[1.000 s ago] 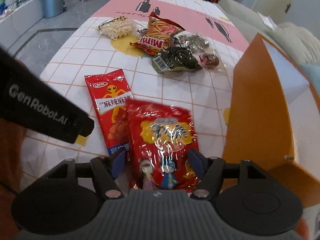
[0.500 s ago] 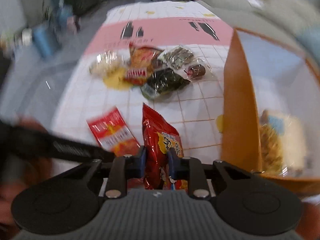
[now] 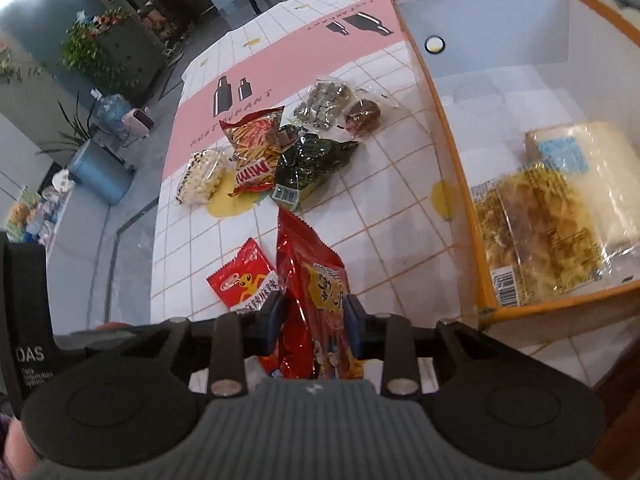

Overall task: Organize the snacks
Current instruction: 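Grasp a red packet with the right tool while the left grasps another red packet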

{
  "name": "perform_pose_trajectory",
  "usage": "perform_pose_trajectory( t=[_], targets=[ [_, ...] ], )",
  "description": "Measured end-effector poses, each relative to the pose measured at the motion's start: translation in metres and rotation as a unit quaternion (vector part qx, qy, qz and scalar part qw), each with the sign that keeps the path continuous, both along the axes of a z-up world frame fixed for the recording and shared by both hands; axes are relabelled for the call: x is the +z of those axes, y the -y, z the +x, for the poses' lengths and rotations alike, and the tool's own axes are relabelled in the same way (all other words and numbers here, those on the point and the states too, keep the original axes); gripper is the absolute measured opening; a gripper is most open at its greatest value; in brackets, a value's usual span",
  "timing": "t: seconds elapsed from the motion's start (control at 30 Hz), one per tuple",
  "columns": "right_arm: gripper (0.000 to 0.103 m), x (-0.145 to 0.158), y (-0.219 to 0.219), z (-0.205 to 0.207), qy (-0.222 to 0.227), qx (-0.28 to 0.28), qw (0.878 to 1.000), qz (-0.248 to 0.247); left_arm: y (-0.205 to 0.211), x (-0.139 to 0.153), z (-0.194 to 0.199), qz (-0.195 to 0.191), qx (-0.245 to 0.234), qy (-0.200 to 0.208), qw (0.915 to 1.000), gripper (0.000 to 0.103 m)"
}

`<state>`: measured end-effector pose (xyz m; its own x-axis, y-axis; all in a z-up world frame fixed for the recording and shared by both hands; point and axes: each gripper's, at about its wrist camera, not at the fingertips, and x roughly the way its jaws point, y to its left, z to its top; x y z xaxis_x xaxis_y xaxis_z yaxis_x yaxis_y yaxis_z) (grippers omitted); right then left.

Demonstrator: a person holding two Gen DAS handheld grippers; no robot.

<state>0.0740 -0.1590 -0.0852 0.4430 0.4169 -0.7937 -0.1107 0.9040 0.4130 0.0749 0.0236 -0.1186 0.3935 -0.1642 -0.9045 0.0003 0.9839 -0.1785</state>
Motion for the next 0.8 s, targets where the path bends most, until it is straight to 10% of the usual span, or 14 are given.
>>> perform_pose_trajectory(
  t=[0.43, 0.8],
  targets=[
    [0.017, -0.004, 0.011, -0.003, -0.038, 0.009, 0.997, 0.073, 0.007, 0.044, -0.018, 0.017, -0.100, 0.020, 0.9946, 0.001],
    [0.027, -0.004, 0.017, -0.014, -0.044, -0.008, 0.998, 0.038, 0.019, 0.039, -0.024, -0.057, -0.125, 0.023, 0.9903, 0.001]
  ],
)
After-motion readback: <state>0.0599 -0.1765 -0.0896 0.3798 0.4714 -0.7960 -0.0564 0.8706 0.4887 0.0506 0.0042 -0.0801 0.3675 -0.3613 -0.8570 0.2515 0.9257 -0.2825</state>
